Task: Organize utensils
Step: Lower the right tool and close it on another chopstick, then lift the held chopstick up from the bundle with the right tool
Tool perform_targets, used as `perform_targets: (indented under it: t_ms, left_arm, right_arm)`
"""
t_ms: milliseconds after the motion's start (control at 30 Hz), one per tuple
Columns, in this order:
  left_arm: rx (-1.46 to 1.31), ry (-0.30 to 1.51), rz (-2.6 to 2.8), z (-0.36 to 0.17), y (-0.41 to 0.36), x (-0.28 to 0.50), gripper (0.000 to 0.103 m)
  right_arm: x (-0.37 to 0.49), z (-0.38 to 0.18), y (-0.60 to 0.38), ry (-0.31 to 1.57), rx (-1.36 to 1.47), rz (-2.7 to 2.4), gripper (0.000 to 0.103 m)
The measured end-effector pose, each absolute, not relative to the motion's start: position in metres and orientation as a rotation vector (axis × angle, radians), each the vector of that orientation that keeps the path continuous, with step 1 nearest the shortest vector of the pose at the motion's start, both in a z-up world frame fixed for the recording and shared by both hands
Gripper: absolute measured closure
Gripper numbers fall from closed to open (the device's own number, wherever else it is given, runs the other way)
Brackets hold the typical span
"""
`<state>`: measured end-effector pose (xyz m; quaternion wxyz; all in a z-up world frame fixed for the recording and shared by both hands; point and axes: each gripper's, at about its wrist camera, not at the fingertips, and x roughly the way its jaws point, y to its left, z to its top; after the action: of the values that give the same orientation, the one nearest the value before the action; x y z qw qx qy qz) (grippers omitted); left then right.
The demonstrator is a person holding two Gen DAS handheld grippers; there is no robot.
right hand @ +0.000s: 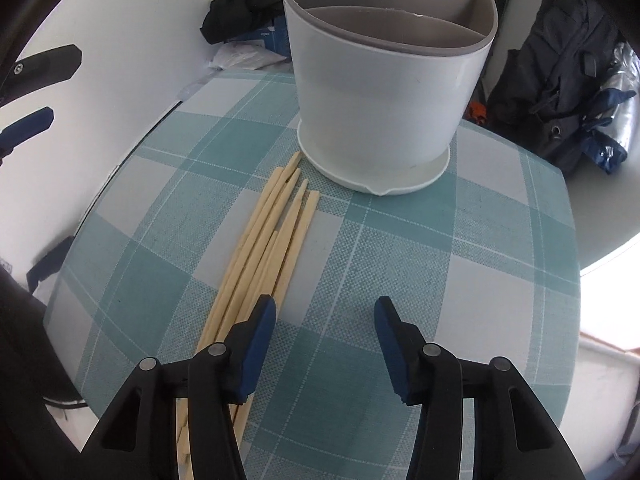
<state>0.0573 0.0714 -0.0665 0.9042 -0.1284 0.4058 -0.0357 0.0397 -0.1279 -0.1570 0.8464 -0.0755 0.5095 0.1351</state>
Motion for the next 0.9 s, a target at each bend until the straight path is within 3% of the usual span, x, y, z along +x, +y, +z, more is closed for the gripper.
perform_targets:
  t_ms: [167, 267, 333, 400, 733, 900]
  left_arm:
    - [-0.294, 0.852, -0.065, -0.069, 0.079, 0.06, 0.012]
    - [-0.307, 0.857, -0.049, -0.07, 0.082, 0.06, 0.012]
    - [-0.308, 0.861, -0.044, -0.07, 0.083, 0.06, 0.012]
    - [-0.313, 0.866, -0.043, -0.071, 0.085, 0.06, 0.012]
    - [-0.347, 0.88, -0.044, -0.073, 0.089, 0.062, 0.012]
    - [-0.343, 0.893, -0.04, -0.076, 0.09, 0.061, 0.012]
  right_arm:
    - [0.044, -0.162, -0.108, 1.073, -0.221, 0.285, 0.054]
    - [0.048, -0.162, -0.102, 1.074, -0.233, 0.309, 0.073]
    - [0.047, -0.161, -0.099, 1.08, -0.252, 0.322, 0.091]
    - [0.042, -0.161, -0.097, 1.092, -0.279, 0.344, 0.098]
    - [-0.001, -0.159, -0.112, 1.155, -0.273, 0.384, 0.097]
    - [0.015, -0.158, -0.108, 1.107, -0.288, 0.368, 0.085]
